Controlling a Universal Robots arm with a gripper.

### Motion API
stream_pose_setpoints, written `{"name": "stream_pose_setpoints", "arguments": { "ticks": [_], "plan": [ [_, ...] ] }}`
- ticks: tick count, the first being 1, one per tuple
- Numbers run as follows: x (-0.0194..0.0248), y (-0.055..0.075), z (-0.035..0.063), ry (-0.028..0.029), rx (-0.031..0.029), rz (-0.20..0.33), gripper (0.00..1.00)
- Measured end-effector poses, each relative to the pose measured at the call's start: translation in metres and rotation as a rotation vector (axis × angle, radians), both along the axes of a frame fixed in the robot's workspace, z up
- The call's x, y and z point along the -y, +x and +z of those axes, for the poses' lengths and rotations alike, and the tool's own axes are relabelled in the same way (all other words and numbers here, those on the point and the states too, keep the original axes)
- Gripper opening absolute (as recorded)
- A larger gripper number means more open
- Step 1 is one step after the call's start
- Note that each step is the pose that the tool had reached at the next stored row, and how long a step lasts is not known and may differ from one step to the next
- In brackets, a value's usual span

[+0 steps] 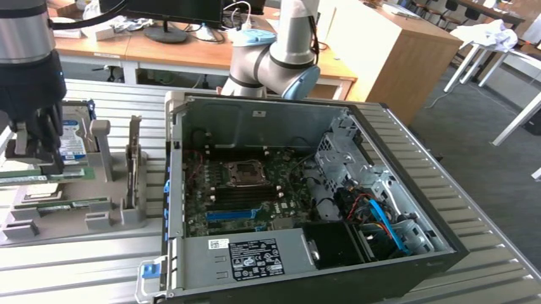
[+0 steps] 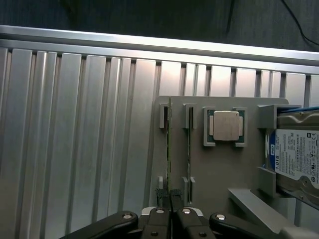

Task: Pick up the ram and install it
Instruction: 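Pick up the ram and move it above insertion slot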

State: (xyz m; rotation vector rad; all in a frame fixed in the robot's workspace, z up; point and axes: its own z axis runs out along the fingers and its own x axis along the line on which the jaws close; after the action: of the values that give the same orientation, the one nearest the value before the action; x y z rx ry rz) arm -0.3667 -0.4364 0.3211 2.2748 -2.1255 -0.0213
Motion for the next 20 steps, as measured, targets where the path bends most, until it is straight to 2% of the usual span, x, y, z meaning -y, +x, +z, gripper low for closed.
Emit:
{"name": "stream_pose_setpoints", "arguments": {
  "ticks": [20],
  "plan": [
    [0.0000, 0.001, 0.0414, 0.0000, 0.0000, 0.000, 0.12]
  ]
}}
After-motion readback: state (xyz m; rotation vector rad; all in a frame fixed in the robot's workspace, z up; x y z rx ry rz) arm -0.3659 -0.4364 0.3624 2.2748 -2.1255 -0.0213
